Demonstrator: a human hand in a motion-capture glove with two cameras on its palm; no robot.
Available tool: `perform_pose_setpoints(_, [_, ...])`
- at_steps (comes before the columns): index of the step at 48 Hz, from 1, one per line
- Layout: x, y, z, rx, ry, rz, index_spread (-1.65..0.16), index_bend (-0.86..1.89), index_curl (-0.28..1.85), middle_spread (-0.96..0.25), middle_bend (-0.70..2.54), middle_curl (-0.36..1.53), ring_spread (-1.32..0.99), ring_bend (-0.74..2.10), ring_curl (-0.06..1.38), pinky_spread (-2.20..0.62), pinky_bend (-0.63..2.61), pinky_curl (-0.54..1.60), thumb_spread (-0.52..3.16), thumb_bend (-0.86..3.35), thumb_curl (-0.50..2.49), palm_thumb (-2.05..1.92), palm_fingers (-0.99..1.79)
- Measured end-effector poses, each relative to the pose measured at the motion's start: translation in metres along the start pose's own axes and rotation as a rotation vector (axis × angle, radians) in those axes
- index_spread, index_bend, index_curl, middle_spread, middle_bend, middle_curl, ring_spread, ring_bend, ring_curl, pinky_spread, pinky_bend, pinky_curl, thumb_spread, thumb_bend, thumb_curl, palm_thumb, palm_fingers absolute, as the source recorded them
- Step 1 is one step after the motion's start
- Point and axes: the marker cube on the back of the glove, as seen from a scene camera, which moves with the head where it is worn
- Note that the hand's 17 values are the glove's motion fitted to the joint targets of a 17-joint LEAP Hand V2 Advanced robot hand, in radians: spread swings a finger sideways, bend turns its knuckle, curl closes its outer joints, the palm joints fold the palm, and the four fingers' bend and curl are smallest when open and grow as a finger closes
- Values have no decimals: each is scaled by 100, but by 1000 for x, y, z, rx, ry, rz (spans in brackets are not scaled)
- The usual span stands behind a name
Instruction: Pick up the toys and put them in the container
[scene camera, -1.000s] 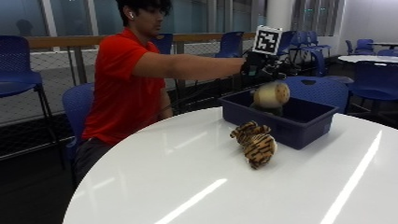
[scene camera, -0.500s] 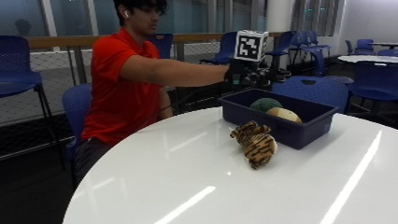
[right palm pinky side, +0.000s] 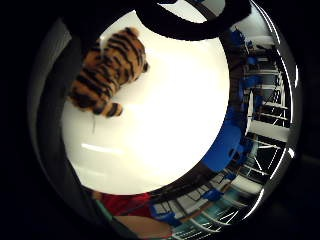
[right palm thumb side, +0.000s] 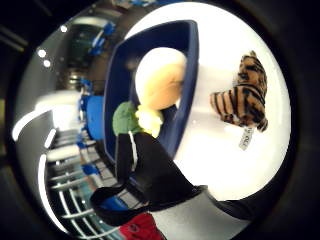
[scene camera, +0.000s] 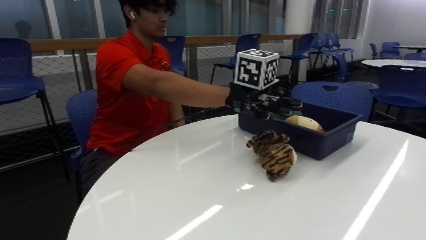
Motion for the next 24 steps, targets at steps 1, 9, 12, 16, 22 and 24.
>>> perform_pose_setpoints(1, [3, -1, 2, -2, 4, 6, -30, 11, 25, -4, 9, 26, -1, 13, 27, 7, 73, 31, 102, -10, 26, -13, -35])
perform_pose_setpoints(9, [20, -10, 16, -25, 26, 37, -30, 11, 23, -4, 10, 24, -1, 13, 24, 7, 71, 31, 101, -9, 23, -12, -34])
perform_pose_setpoints(12, [23, -14, 21, -31, 38, 44, -30, 11, 23, -4, 10, 23, -1, 13, 24, 7, 70, 31, 101, -9, 22, -12, -34])
perform_pose_setpoints(16, [23, -18, 28, -40, 39, 52, -30, 11, 22, -4, 10, 22, 0, 13, 22, 7, 70, 32, 101, -9, 21, -12, -33])
perform_pose_setpoints(22, [22, -26, 40, -51, 46, 62, -30, 11, 22, -4, 9, 21, 0, 14, 21, 7, 70, 32, 103, -8, 20, -11, -32])
perform_pose_setpoints(24, [23, -28, 43, -56, 49, 65, -30, 11, 22, -4, 10, 20, -1, 14, 21, 7, 69, 32, 104, -8, 19, -11, -32])
